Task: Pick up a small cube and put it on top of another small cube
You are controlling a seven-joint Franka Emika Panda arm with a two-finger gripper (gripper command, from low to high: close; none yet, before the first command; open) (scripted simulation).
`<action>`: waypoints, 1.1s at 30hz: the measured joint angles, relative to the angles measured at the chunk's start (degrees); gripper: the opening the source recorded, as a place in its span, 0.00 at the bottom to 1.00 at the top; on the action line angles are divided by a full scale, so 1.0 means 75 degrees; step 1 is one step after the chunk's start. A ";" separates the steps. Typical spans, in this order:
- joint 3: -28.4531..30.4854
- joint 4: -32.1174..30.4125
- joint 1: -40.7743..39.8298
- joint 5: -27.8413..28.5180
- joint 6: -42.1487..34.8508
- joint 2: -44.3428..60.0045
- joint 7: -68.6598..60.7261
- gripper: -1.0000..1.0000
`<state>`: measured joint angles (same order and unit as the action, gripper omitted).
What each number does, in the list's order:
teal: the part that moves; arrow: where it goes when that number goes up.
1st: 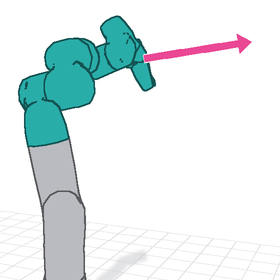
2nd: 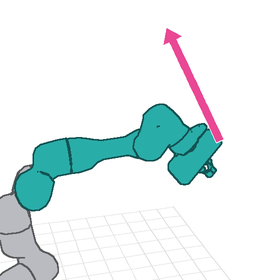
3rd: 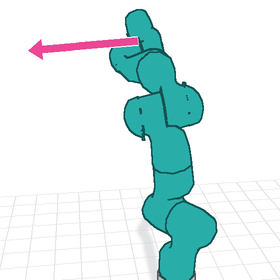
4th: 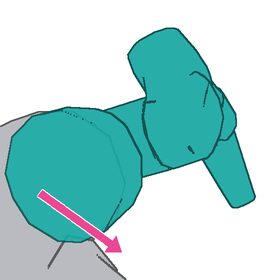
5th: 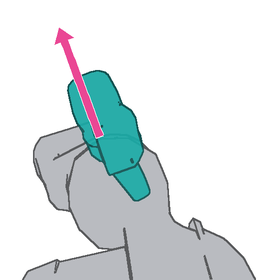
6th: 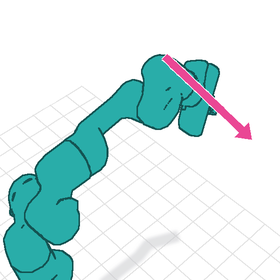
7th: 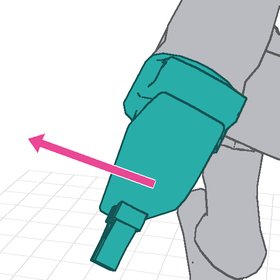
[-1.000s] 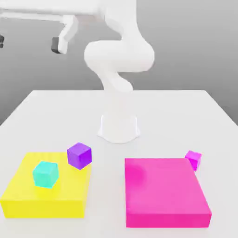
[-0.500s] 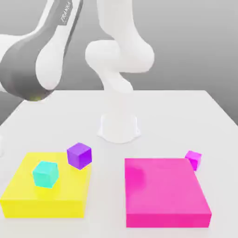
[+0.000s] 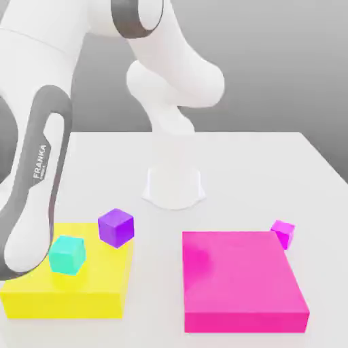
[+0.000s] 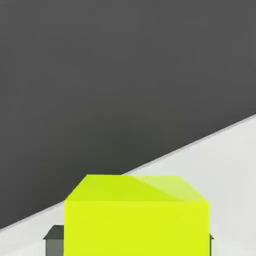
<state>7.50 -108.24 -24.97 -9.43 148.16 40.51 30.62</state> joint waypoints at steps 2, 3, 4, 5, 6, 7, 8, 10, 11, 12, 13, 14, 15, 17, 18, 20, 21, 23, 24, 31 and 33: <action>0.0059 -0.0073 0.0043 0.0043 -0.0221 -0.0291 0.0029 0.00; 0.0104 -0.0130 0.0077 0.0080 -0.0396 -0.0523 0.0054 0.00; 0.0137 -0.0194 0.0100 0.0132 -0.0586 -0.0779 0.0087 0.00; 0.0196 -0.0321 0.0162 0.0181 -0.0723 -0.1042 0.0176 0.00; 0.0278 -0.0534 0.0264 0.0226 -0.0781 -0.1308 0.0343 0.00; 0.0355 -0.0765 0.0365 0.0278 -0.0823 -0.1577 0.0530 0.00; 0.0428 -0.1010 0.0465 0.0344 -0.0848 -0.1849 0.0743 0.00; 0.0572 -0.1512 0.0663 0.0489 -0.0890 -0.2398 0.1189 0.00; 0.0638 -0.1765 0.0757 0.0570 -0.0909 -0.2675 0.1422 0.00; 0.0710 -0.2019 0.0855 0.0646 -0.0931 -0.2952 0.1650 0.00; 0.0764 -0.2273 0.0935 0.0740 -0.0948 -0.3231 0.1897 0.00; 0.0806 -0.2528 0.1002 0.0838 -0.0967 -0.3513 0.2147 0.00; 0.0839 -0.2782 0.1059 0.0938 -0.0986 -0.3796 0.2399 0.00; 0.0879 -0.3290 0.1144 0.1139 -0.1028 -0.4364 0.2908 0.00; 0.0883 -0.3544 0.1171 0.1236 -0.1049 -0.4649 0.3161 0.00; 0.0854 -0.4051 0.1185 0.1415 -0.1095 -0.5220 0.3659 0.00; 0.0855 -0.4304 0.1205 0.1493 -0.1118 -0.5505 0.3901 0.00; 0.0776 -0.4811 0.1156 0.1612 -0.1166 -0.6073 0.4356 0.00; 0.0734 -0.5062 0.1129 0.1660 -0.1187 -0.6351 0.4578 0.00; 0.0708 -0.5920 0.1165 0.1413 0.0194 -0.5821 0.4839 1.00; 0.0708 -0.5920 0.1165 0.1413 0.0194 -0.5821 0.4839 1.00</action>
<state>12.81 -152.64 -16.24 1.17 149.62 -3.14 66.91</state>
